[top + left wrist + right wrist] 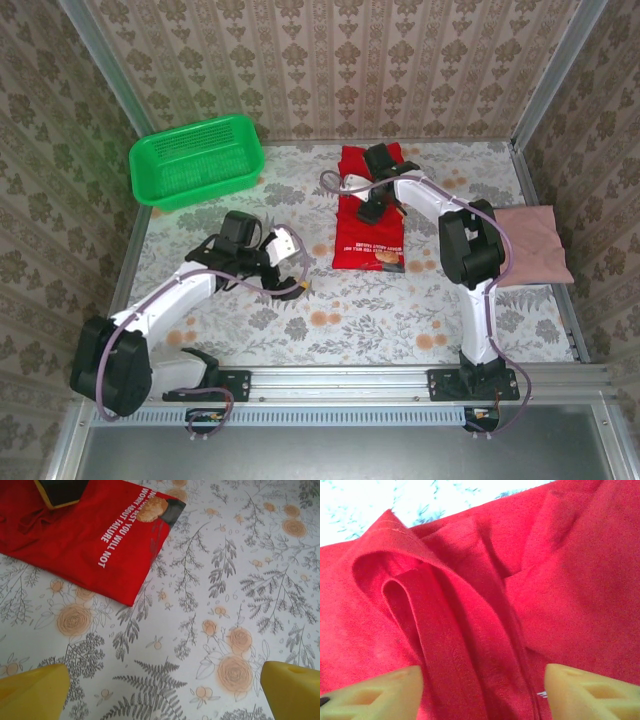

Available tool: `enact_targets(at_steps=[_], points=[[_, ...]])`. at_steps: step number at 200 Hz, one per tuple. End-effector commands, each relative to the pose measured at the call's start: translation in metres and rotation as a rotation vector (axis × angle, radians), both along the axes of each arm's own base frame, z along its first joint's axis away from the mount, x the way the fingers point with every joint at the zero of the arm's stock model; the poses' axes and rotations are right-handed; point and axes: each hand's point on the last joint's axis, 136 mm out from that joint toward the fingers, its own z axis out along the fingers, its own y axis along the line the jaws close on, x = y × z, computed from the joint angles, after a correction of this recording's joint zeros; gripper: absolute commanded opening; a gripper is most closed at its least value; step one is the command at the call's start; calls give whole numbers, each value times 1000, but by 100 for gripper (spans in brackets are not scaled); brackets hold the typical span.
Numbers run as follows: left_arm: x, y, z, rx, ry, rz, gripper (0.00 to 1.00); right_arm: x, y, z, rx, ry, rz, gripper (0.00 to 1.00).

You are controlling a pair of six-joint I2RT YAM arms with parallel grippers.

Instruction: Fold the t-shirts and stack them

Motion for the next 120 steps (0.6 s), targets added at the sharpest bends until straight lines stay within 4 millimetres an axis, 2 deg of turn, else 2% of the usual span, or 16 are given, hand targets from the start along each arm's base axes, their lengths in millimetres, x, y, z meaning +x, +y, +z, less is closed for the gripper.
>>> enact_targets(at_steps=[1, 25, 45, 63, 80, 100, 120], points=[[24, -14, 20, -61, -7, 68, 100, 16, -9, 49, 36, -155, -95, 70], [36, -23, 20, -76, 48, 94, 100, 3, -1, 64, 153, -188, -118, 72], [43, -27, 18, -82, 66, 109, 100, -11, 0, 52, 210, -147, -169, 72], [50, -32, 16, -100, 57, 124, 100, -11, -11, 46, 256, -142, -323, 70], [70, -34, 11, -89, 46, 204, 100, -11, -17, 37, 329, -83, -468, 70], [102, -38, 3, -82, 110, 348, 100, -9, -26, 24, 369, -34, -640, 67], [125, -49, -5, -77, 157, 426, 100, -9, -27, 24, 419, 23, -761, 63]])
